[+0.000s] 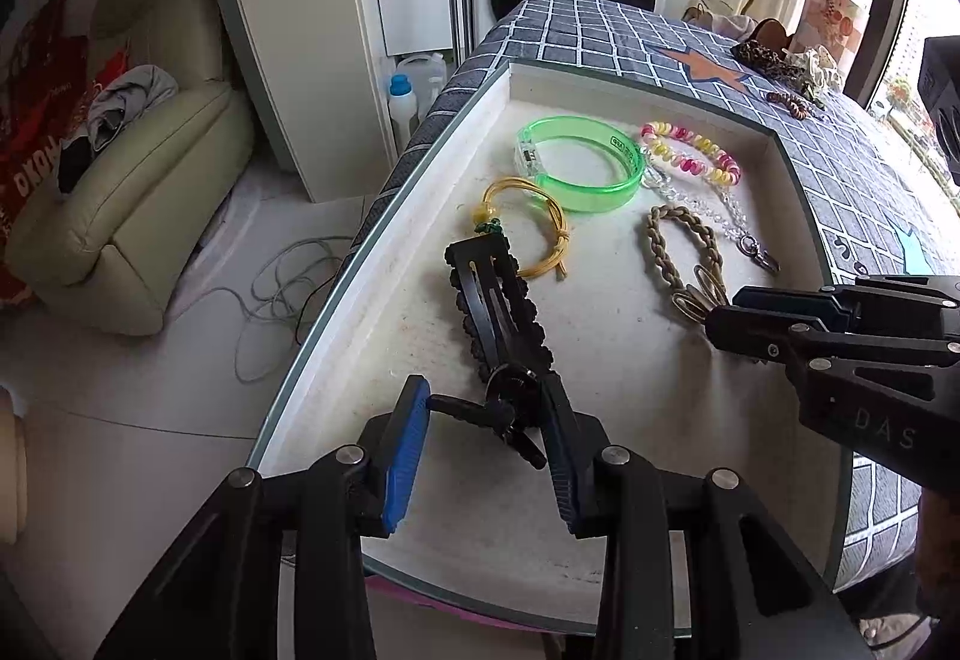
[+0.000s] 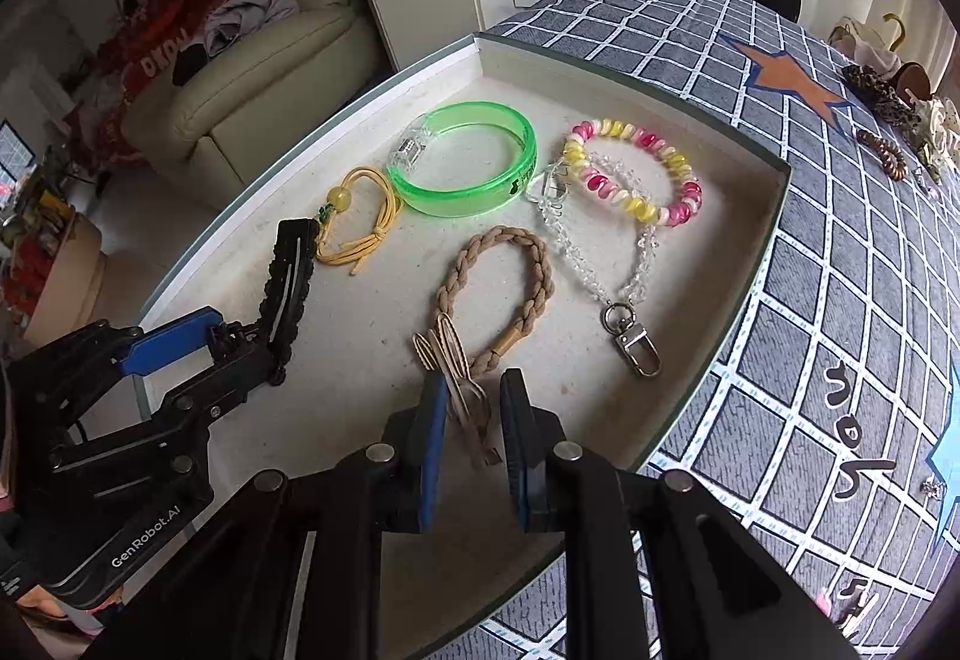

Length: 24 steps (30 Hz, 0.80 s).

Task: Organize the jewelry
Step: 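Lower both clips into the white tray and open both tools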

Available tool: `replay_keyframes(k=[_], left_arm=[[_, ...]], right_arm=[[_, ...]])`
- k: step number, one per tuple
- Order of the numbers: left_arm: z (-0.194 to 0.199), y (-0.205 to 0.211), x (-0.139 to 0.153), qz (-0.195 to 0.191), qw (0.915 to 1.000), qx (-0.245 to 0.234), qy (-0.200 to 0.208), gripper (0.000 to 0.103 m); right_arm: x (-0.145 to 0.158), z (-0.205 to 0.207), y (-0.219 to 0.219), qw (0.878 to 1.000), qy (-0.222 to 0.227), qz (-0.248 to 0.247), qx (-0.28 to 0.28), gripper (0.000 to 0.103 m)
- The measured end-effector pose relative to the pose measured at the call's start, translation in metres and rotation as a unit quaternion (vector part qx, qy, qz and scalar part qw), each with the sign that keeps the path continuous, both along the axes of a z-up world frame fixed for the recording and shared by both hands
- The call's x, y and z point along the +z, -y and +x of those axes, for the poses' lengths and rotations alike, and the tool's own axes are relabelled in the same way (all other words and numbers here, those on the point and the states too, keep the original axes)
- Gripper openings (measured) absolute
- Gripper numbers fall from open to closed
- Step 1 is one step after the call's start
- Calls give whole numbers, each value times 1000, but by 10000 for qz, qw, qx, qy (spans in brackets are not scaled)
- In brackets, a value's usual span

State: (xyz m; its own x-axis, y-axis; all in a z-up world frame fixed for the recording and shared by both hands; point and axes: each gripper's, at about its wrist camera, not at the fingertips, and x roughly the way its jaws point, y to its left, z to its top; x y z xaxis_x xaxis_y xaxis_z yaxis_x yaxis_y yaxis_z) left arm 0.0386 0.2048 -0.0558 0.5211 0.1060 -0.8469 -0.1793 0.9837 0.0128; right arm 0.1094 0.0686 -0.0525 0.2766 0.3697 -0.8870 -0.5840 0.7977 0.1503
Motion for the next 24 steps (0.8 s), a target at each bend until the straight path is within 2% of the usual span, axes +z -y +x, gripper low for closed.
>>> replay_keyframes(k=[3,5,7,9,18,19,20,21,24], left_arm=[[0,0,1,39,10000,58,-19,52],[-1,0,2,46,10000,64,-23,52],[-1,1,3,73,10000,63,-19,52],[-1,3,5,103,9999,55,-10,52],[1,9,14,141,9999,41,29,53],[1,10,15,149,9999,47,31,57],[0,10,16,158,9998,62,54,79],[-1,11,19,190,9997,89,121,91],[-2,14,26,217,9995,42,216,91]], right_arm=[[0,1,1,10000,-36,15,-3,21],[1,3,2,10000,-73,45,-30,24],[3,3,3,9999,-72,106,-52,30],[7,4,6,9997,-63,203,-84,45],[33,11,29,9969,6,666,-408,61],[35,11,32,9966,23,695,-441,62],[39,12,35,9963,45,716,-477,64],[42,12,39,9959,71,738,-512,66],[49,11,50,9948,133,811,-594,69]])
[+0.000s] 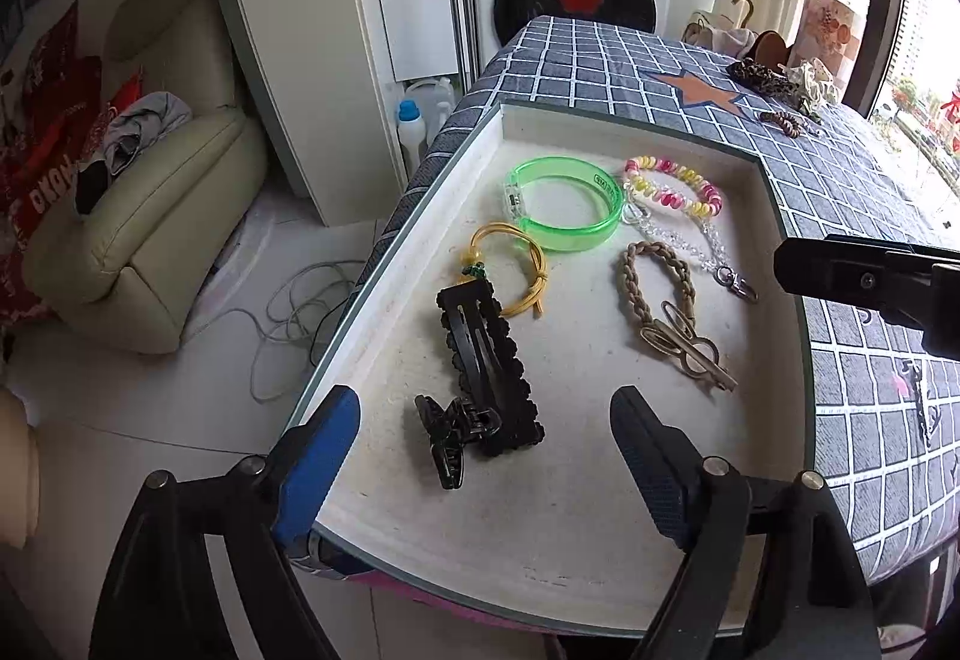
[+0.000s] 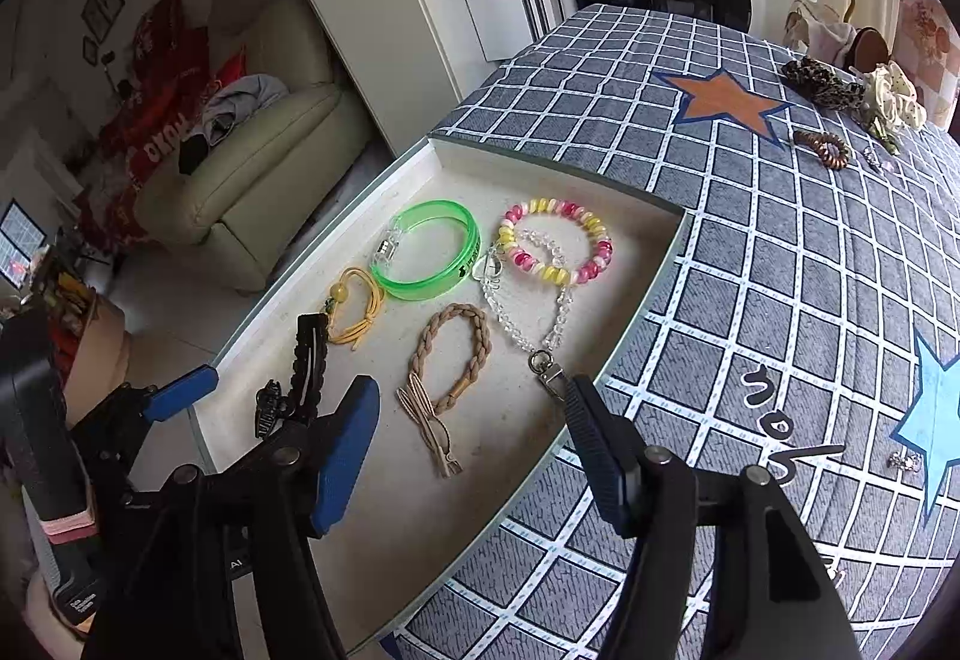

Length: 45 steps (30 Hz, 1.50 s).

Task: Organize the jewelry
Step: 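Lower both clips into the white tray and open both tools, then move both tools back over the table toward the silver hair clip and chain charm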

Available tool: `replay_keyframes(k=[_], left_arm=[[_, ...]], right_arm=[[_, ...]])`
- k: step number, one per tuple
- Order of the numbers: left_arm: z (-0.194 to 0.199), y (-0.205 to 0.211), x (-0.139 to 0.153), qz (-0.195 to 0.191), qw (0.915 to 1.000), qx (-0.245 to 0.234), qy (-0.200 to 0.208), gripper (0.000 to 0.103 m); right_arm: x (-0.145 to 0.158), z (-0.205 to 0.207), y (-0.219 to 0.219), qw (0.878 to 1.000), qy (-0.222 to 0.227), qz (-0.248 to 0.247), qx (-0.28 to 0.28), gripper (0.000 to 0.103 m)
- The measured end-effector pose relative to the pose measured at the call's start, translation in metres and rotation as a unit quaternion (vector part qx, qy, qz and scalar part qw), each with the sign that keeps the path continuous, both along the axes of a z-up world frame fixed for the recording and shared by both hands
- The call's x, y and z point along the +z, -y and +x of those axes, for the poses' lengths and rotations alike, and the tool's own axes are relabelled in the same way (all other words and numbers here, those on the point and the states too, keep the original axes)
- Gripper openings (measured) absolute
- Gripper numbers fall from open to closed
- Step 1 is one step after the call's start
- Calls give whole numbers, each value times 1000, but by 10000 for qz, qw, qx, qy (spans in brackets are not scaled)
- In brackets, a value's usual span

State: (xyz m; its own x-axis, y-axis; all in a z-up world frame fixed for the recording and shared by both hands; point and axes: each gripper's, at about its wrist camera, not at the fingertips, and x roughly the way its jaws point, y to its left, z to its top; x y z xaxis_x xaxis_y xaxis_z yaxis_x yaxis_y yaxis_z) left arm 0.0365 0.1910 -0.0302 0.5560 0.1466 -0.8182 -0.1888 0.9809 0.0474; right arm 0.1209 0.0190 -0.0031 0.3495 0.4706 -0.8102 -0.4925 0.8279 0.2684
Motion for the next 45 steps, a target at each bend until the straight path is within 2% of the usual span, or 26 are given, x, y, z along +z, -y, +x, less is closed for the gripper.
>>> replay_keyframes(k=[11,12,28,45], left_arm=[[1,15,13,-5,10000,-43,82,92],[2,16,14,-1,10000,-41,63,103],[4,66,33,195,9984,-517,132,103],[12,139,39,157,9930,-1170,15,103]], right_arm=[[13,-5,33,9996,93,135,-208,79],[14,-5,36,9996,95,141,-226,79],[10,-5,95,9975,-46,201,-681,84],[-1,-4,192,9899,-138,92,-1408,84]])
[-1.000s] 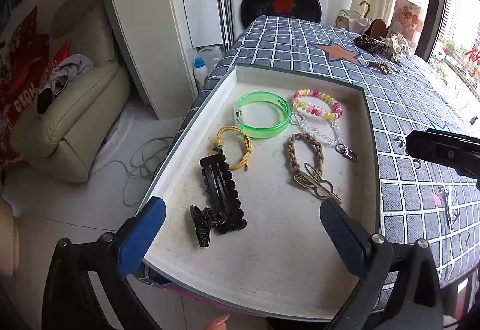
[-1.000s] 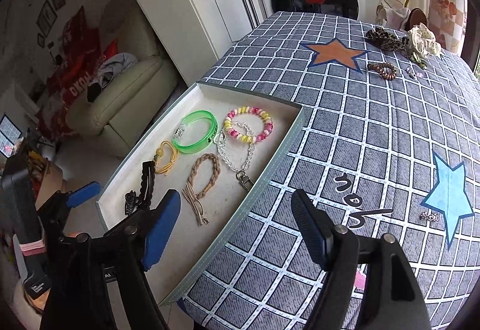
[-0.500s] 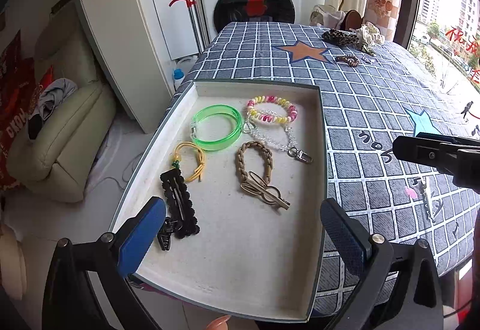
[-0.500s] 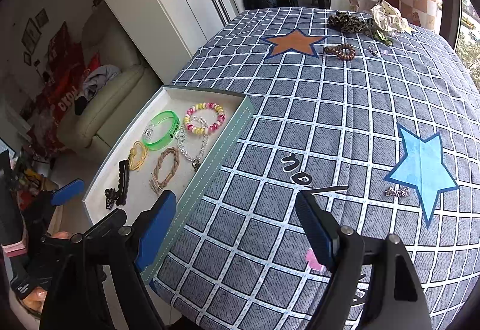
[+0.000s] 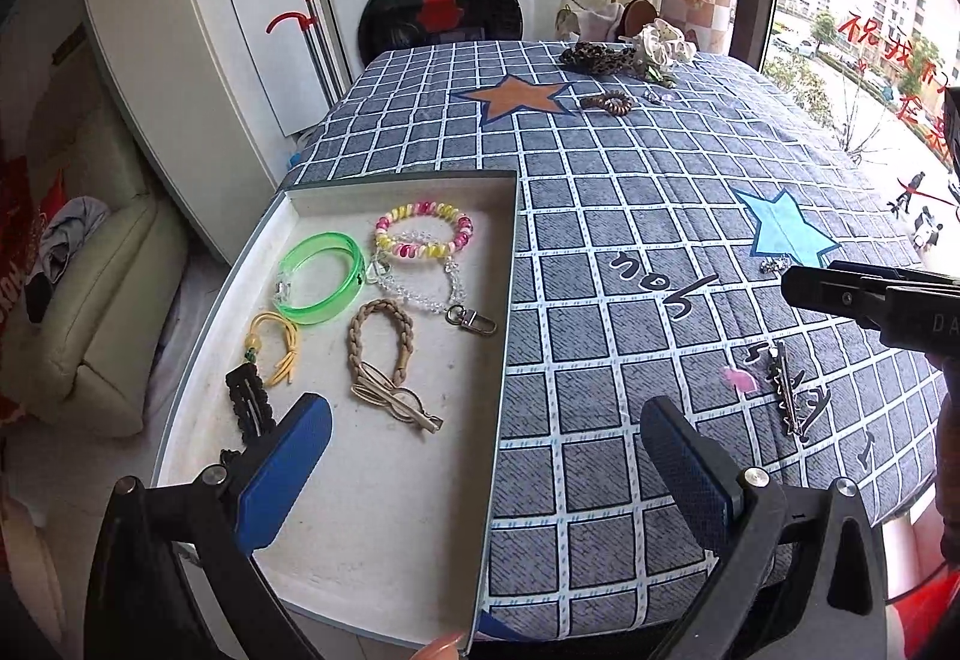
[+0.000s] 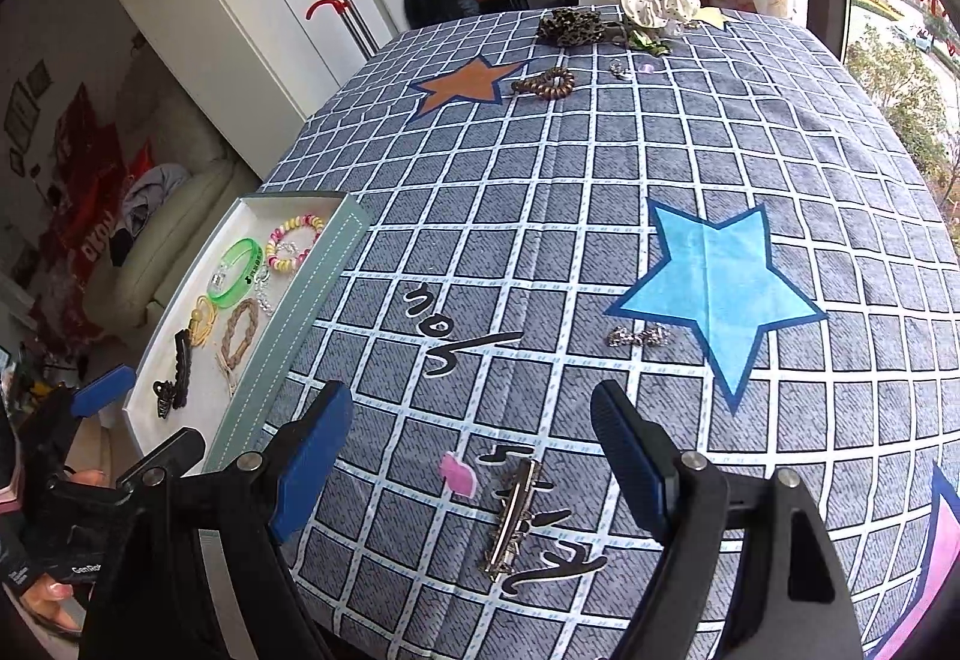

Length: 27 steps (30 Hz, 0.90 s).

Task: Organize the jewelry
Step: 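Move both tools back over the table toward the silver hair clip and chain charm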

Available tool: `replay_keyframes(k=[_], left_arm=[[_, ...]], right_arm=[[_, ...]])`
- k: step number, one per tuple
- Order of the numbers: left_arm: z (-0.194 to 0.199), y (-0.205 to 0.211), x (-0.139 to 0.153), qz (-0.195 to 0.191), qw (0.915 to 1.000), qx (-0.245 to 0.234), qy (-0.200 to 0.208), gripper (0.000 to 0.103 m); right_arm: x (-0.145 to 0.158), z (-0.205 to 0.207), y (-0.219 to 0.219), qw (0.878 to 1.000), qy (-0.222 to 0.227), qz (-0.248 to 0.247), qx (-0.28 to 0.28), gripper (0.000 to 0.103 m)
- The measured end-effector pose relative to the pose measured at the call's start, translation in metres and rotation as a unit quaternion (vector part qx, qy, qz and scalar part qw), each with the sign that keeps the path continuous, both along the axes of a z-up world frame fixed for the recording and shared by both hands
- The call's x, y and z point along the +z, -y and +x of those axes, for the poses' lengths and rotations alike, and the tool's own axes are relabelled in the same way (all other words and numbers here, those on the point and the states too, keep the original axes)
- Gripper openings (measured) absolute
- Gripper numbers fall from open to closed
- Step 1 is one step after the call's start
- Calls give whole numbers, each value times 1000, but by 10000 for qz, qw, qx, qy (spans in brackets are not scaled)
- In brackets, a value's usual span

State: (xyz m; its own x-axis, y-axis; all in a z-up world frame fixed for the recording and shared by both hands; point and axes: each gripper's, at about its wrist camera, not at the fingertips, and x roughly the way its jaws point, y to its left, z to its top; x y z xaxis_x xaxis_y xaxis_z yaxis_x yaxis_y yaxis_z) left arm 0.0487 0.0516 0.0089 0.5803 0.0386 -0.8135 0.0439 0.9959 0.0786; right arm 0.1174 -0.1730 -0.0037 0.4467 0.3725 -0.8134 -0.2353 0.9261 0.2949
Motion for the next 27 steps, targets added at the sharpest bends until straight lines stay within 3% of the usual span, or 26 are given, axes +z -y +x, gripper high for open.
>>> replay_keyframes(k=[10,18,27], left_arm=[[20,27,-6,-327,9992,-132,-204,103],[21,70,-19,-499,9960,-626,-403,103],[15,116,-41,-557,9916,-993,-618,103]], right_arm=[[-16,-11,54,9991,-128,-233,-327,84],[-25,-9,73,9975,-120,-490,-500,84],[-32,17,65,9977,-9,-641,-210,84]])
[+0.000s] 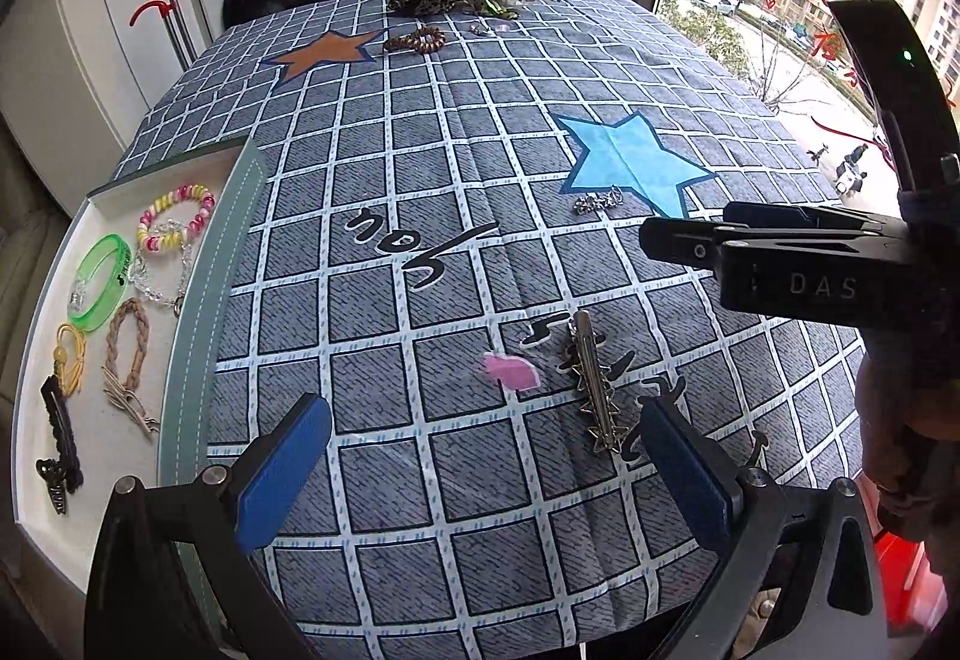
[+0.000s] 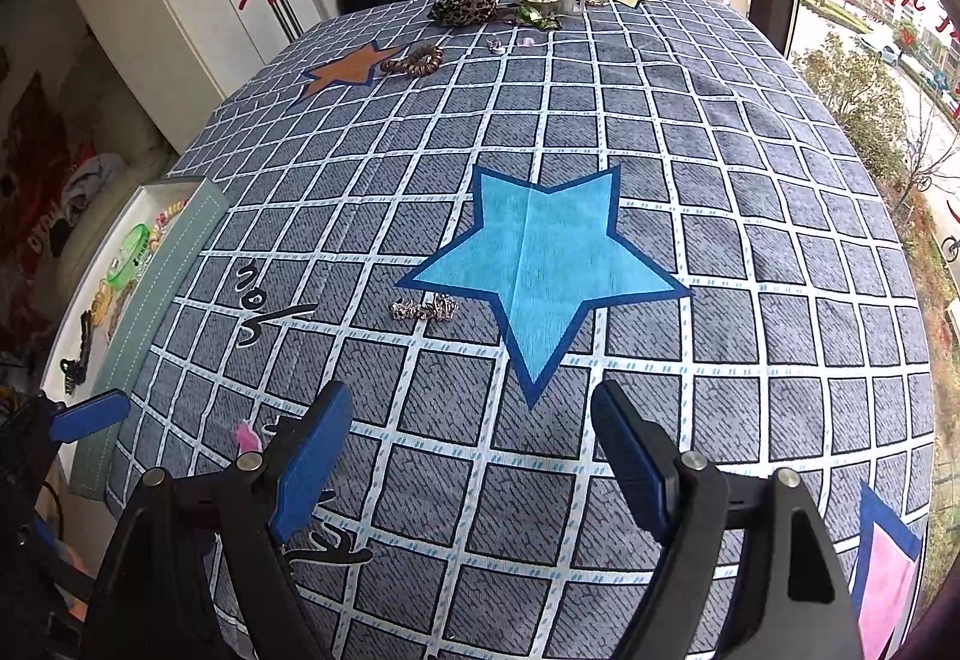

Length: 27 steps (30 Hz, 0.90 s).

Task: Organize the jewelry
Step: 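Move both tools back over the table toward the silver hair clip and chain charm, then grasp the silver spiky hair clip with the left tool while the right tool grasps the silver chain charm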

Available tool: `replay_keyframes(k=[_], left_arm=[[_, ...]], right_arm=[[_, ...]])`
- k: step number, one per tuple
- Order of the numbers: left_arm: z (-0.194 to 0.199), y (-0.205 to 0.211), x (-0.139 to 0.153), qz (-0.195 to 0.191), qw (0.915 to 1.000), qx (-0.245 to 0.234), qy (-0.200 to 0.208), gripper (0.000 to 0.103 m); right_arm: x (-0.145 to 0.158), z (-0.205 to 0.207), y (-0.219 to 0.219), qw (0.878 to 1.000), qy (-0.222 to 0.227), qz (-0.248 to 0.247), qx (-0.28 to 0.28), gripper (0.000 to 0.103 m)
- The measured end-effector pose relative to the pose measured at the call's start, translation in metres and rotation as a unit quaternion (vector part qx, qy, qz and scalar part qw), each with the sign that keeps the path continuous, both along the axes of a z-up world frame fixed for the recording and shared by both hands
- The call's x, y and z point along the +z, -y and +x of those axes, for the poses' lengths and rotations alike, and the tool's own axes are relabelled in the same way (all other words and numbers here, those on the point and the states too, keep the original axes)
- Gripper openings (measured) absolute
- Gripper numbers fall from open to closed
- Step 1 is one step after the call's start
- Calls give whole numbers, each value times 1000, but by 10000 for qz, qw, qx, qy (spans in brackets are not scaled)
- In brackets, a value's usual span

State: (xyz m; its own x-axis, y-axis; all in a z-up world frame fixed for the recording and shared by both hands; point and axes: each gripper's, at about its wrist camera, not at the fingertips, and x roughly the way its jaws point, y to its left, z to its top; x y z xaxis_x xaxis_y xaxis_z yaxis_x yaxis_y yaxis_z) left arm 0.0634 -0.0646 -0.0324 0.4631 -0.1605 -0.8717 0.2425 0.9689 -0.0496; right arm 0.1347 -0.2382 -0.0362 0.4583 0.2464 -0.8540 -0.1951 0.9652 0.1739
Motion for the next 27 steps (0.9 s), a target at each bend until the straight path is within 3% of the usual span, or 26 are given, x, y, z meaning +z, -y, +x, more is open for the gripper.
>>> replay_keyframes(k=[2,3,7,10,12,15,17,21,23,27], left_arm=[[0,8,-3,26,10000,-73,-3,103],[-1,11,-5,46,9999,-100,-6,97],[-1,22,-10,-2,9998,-190,-61,96],[-1,29,-12,8,9997,-234,-3,95],[-1,33,-13,41,9997,-253,31,78],[3,38,-18,73,9997,-241,-11,78],[4,41,-21,80,9996,-253,-25,70],[2,47,-23,174,9994,-300,53,67],[2,49,-21,160,9993,-340,81,57],[0,52,-19,141,9989,-445,109,26]], right_arm=[[-2,5,-5,9999,21,1,135,84],[-4,8,-8,9997,34,7,224,83],[-7,15,-20,9985,129,-112,514,80],[-12,21,-26,9978,141,-195,612,72],[-15,25,-28,9976,157,-234,637,68],[-15,29,-33,9967,208,-303,725,61],[-16,29,-37,9955,273,-438,795,55],[-17,26,-43,9925,421,-749,872,41],[-16,25,-43,9922,449,-771,870,32],[-16,25,-43,9924,452,-784,834,16]])
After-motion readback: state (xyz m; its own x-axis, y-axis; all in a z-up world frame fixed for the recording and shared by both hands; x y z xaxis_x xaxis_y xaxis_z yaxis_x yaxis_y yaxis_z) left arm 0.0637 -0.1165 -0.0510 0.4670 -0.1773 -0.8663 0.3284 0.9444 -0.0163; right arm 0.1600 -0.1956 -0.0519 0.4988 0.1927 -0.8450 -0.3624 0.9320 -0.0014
